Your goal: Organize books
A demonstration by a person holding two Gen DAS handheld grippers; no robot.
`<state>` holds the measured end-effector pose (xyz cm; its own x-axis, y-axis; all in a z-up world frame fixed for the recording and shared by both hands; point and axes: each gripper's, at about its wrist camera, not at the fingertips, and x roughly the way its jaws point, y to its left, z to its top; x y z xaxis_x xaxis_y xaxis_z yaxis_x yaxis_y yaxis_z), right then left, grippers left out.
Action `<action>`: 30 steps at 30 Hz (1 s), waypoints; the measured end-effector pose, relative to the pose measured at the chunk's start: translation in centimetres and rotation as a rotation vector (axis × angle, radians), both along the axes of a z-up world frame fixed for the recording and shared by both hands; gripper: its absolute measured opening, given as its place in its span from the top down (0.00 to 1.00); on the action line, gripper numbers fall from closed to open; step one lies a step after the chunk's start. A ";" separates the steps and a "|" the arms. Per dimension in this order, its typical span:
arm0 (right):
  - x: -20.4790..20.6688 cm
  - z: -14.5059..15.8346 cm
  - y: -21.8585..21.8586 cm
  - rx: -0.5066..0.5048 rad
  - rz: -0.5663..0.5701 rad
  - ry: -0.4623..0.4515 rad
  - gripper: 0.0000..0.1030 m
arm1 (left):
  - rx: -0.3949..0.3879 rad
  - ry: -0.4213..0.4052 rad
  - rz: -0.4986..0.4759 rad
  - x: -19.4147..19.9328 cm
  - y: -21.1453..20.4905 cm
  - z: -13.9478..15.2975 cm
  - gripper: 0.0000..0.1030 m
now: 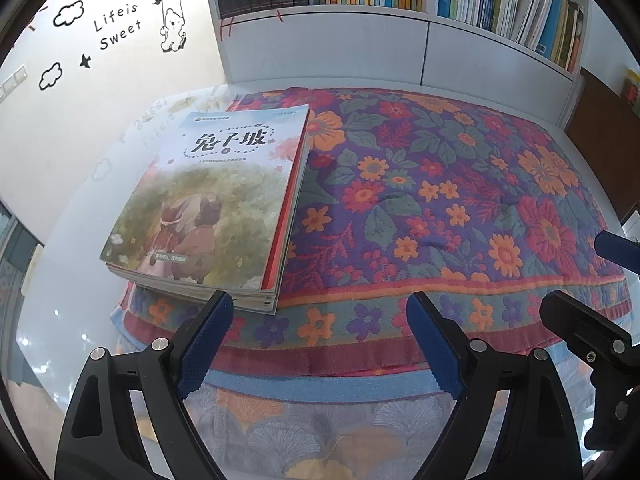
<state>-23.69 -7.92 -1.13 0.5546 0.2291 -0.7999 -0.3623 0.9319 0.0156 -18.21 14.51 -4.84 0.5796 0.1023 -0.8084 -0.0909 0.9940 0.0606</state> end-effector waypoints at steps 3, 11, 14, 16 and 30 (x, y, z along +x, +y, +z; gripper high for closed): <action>0.1 -0.1 -0.1 -0.003 -0.006 0.003 0.06 | -0.001 -0.006 0.004 0.0 0.0 0.1 0.15; -0.1 0.0 0.0 0.004 0.010 -0.001 0.06 | 0.000 -0.013 0.013 -0.1 0.2 0.4 0.15; -0.1 0.1 0.0 0.003 0.009 -0.001 0.06 | 0.004 -0.017 0.016 -0.2 0.2 0.4 0.15; -0.2 0.1 0.0 0.004 0.009 -0.001 0.06 | 0.003 -0.017 0.016 -0.2 0.2 0.4 0.15; -0.4 0.0 0.0 -0.003 -0.003 -0.001 0.06 | 0.004 -0.013 -0.003 0.0 -0.2 0.3 0.15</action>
